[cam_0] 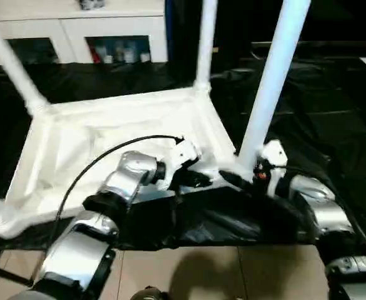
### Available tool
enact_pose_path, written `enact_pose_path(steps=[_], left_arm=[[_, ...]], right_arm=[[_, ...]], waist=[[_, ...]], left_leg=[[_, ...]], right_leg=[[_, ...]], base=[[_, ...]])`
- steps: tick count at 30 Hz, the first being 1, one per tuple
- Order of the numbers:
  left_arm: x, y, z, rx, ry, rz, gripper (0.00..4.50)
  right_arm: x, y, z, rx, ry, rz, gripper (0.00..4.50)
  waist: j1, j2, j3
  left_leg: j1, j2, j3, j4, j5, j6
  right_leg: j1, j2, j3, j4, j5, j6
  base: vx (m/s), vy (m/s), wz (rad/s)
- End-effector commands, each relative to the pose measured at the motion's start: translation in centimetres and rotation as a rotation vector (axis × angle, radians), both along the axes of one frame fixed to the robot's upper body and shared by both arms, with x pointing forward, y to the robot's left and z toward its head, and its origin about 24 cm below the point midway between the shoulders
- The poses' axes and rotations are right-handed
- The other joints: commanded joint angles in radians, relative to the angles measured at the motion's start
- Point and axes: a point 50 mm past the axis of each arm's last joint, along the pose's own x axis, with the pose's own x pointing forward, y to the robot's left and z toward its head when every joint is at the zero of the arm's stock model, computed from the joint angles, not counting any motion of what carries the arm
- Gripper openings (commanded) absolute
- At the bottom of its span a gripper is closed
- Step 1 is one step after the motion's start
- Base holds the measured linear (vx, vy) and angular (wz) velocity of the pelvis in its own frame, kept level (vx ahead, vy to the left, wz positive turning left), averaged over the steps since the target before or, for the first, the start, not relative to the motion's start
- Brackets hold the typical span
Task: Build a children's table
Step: Rotate leg to tighten
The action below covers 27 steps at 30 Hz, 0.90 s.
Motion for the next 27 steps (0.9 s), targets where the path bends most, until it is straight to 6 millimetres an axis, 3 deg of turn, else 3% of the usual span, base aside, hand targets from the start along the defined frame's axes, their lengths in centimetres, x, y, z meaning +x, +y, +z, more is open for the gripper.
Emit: enact_pose_path(steps=[1, 5, 6, 12, 18, 21, 23, 25, 27], left_arm=[[-0.3, -1.8, 1.6, -0.058, -0.058, -0.126, 0.00], [-0.5, -0.9, 1.6, -0.044, -0.039, -0.154, 0.00], [-0.5, -0.7, 1.6, -0.041, -0.033, -0.162, 0.00], [-1.0, -0.1, 1.5, -0.036, 0.009, -0.215, 0.00], [-1.0, -0.1, 1.2, -0.025, -0.004, -0.202, 0.00], [-0.3, -0.7, 1.2, -0.026, -0.037, -0.106, 0.00], [0.1, -1.1, 1.4, -0.033, -0.054, -0.047, 0.00], [1.0, -2.1, 1.6, -0.043, -0.084, 0.083, 0.00], [1.3, -2.5, 1.7, -0.044, -0.095, 0.118, 0.00]], right_arm=[[-1.2, 2.4, -0.4, -0.004, 0.052, 0.215, 3.95], [-2.0, 2.0, -0.4, -0.021, 0.081, 0.305, 3.95], [-2.2, 1.9, -0.4, -0.026, 0.089, 0.326, 3.71], [-3.2, 1.9, -0.4, -0.026, 0.134, 0.406, 3.33], [-3.2, 2.2, -0.6, -0.013, 0.139, 0.394, 2.86], [-2.5, 2.5, -0.8, -0.003, 0.123, 0.280, 2.80], [-1.8, 2.7, -1.0, -0.007, 0.113, 0.190, 2.78], [-0.2, 3.0, -1.8, -0.022, 0.110, -0.024, 2.78], [0.2, 3.2, -2.0, -0.030, 0.107, -0.084, 2.77]], waist=[[0.002, -0.010, -0.065], [0.011, -0.010, -0.067], [0.011, -0.010, -0.068], [0.019, -0.009, -0.068], [0.020, -0.008, -0.067], [0.021, -0.009, -0.066], [0.017, -0.011, -0.063], [0.003, -0.009, -0.057], [-0.004, -0.011, -0.058]], left_leg=[[0.025, 0.158, -0.079, -0.083, -0.201, 0.064], [0.026, 0.159, -0.079, -0.083, -0.187, 0.058], [0.027, 0.159, -0.079, -0.082, -0.183, 0.058], [0.026, 0.160, -0.080, -0.082, -0.177, 0.060], [0.030, 0.160, -0.081, -0.085, -0.209, 0.023], [0.029, 0.159, -0.080, -0.085, -0.208, 0.020], [0.030, 0.156, -0.082, -0.086, -0.229, 0.003], [0.036, 0.155, -0.089, -0.090, -0.276, -0.035], [0.042, 0.153, -0.092, -0.088, -0.304, -0.060]], right_leg=[[0.042, -0.139, 0.081, -0.070, -0.114, -0.263], [0.042, -0.142, 0.082, -0.065, -0.079, -0.269], [0.041, -0.142, 0.081, -0.063, -0.074, -0.269], [0.041, -0.145, 0.082, -0.065, -0.083, -0.262], [0.039, -0.144, 0.083, -0.070, -0.125, -0.259], [0.039, -0.146, 0.084, -0.071, -0.125, -0.259], [0.037, -0.147, 0.085, -0.078, -0.179, -0.251], [0.030, -0.148, 0.086, -0.088, -0.263, -0.243], [0.032, -0.152, 0.088, -0.096, -0.324, -0.226]], base=[[0.000, 0.000, 0.00], [0.000, 0.000, 0.00], [0.000, 0.000, 0.00], [0.000, 0.000, 0.00], [0.000, 0.000, 0.00], [0.000, 0.000, 0.00], [0.000, 0.000, 0.00], [0.000, 0.000, 0.00], [0.000, 0.000, 0.00]])
